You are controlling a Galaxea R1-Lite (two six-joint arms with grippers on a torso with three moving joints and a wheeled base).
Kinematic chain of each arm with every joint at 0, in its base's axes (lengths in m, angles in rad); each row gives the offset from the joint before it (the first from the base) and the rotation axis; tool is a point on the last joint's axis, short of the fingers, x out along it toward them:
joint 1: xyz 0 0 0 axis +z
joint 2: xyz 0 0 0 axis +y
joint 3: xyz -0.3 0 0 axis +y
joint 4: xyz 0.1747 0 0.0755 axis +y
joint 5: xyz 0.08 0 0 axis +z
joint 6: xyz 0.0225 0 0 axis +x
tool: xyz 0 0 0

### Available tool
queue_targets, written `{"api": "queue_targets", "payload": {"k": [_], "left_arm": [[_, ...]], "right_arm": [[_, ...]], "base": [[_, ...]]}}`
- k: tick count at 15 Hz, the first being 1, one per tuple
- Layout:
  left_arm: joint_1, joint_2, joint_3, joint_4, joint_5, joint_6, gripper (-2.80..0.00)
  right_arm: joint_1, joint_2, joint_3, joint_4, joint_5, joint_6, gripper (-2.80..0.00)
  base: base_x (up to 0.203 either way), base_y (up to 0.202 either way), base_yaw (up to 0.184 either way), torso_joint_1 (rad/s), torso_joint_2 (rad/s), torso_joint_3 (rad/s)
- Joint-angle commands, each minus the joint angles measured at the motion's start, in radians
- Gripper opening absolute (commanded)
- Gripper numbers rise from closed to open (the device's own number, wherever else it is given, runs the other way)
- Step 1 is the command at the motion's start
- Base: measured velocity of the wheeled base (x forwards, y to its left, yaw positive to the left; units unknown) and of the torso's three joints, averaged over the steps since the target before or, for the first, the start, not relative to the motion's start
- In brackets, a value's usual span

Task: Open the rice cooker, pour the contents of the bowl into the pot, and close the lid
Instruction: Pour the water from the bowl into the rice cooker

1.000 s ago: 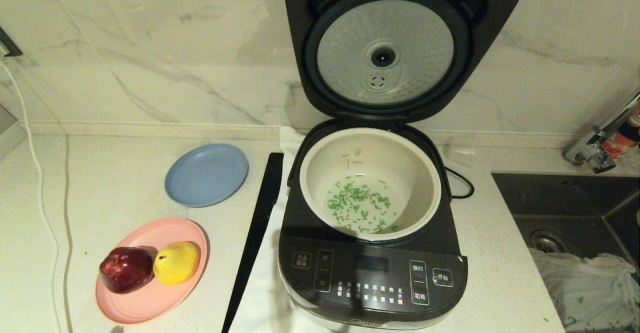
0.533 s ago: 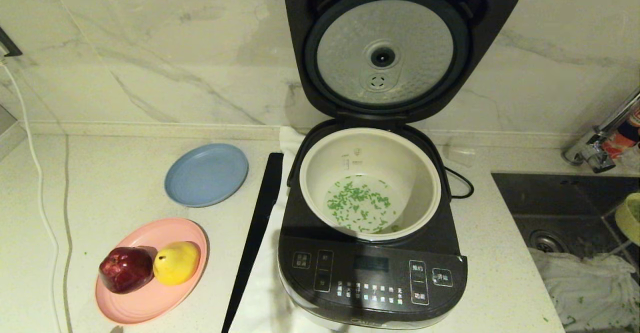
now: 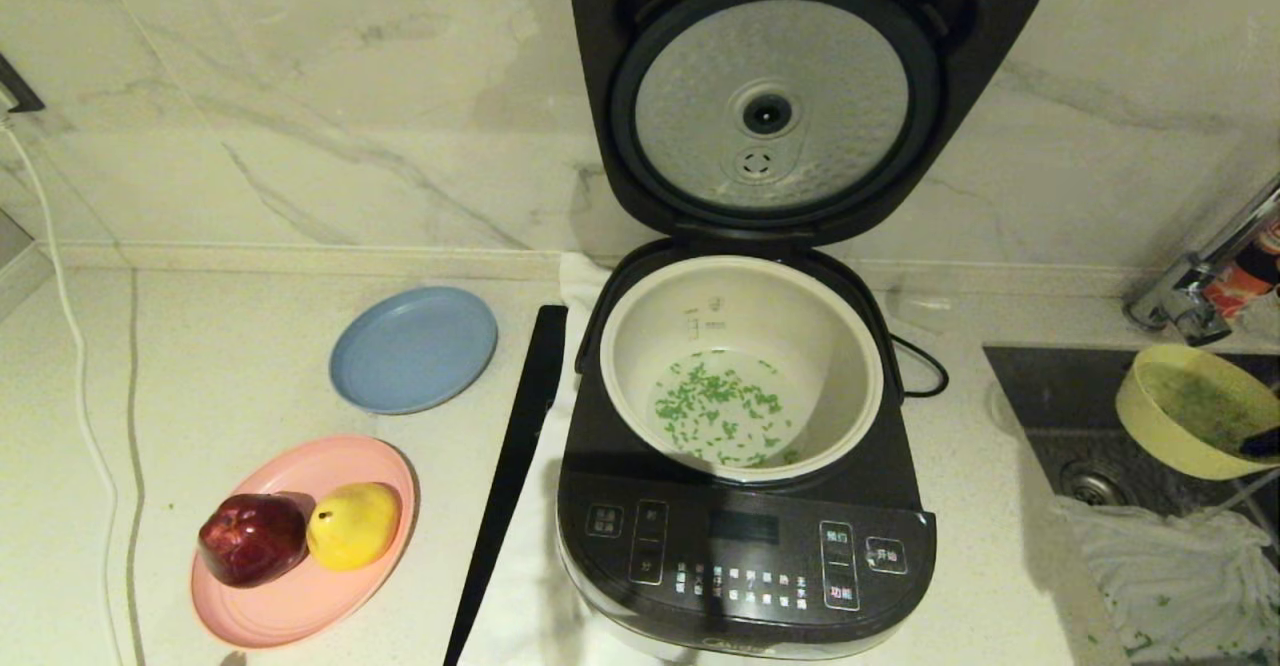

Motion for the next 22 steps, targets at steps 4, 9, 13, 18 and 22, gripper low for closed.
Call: {"api": "queue_targets", "payload": {"k": [4, 9, 13, 18, 22], "left_arm": [[0.001, -0.001, 0.009, 0.0, 0.0, 0.0, -2.8], [0.001, -0.001, 0.009, 0.0, 0.0, 0.0, -2.8], [-0.001, -0.001, 0.008, 0.0, 0.0, 0.0, -2.8], [0.001, -0.001, 0.008, 0.0, 0.0, 0.0, -2.8], [0.001, -0.001, 0.009, 0.0, 0.0, 0.0, -2.8]], "right_arm": [[0.331, -0.167, -0.065, 0.134, -0.127, 0.009, -2.8], [0.619, -0.167, -0.258, 0.261, -0.185, 0.064, -2.8], [0.828, -0.081, -0.397, 0.292, -0.284, 0.138, -2.8], [1.059, 0.046, -0.566, 0.294, -0.413, 0.214, -2.8], [1.174, 0.14, -0.637, 0.276, -0.508, 0.244, -2.8]], "base": [[0.0, 0.0, 0.0, 0.0, 0.0, 0.0], [0.0, 0.0, 0.0, 0.0, 0.0, 0.0], [0.0, 0.0, 0.0, 0.0, 0.0, 0.0], [0.0, 0.0, 0.0, 0.0, 0.0, 0.0], [0.0, 0.0, 0.0, 0.0, 0.0, 0.0]]}}
